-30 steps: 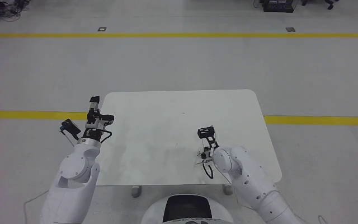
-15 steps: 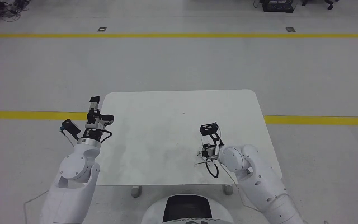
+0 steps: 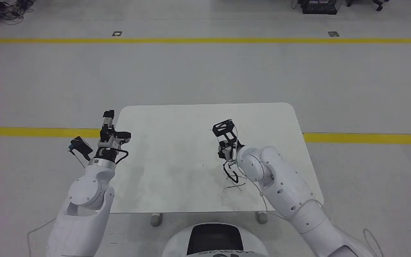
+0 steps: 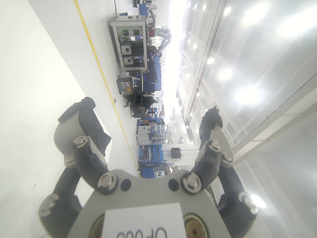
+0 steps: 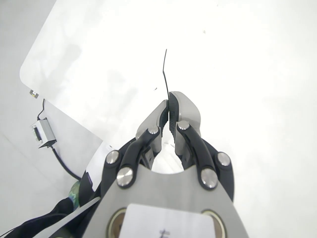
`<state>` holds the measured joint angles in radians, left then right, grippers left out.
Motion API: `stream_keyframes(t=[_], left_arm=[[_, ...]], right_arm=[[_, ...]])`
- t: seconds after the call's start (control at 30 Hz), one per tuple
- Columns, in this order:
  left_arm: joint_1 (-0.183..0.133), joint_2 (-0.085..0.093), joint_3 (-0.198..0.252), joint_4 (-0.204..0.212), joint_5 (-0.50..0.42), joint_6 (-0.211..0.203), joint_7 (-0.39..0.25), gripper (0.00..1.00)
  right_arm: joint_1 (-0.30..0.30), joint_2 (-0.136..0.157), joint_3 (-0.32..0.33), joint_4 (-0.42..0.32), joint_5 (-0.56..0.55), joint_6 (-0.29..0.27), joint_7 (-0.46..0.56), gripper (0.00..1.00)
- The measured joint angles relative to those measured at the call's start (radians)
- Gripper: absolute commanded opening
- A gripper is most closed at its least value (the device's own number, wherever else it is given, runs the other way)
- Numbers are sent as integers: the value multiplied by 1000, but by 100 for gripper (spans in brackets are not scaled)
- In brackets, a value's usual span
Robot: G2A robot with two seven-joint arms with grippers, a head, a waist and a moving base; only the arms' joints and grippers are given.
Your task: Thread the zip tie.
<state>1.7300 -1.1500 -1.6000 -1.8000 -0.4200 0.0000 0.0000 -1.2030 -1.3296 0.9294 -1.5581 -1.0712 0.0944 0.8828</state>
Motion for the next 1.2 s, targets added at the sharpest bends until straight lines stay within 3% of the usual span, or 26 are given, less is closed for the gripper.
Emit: stream_keyframes(t=[1.2], left_arm=[[0, 0, 0, 0, 0, 0, 0, 100]], right_arm=[[9, -1, -10, 13, -21, -14, -30, 0]])
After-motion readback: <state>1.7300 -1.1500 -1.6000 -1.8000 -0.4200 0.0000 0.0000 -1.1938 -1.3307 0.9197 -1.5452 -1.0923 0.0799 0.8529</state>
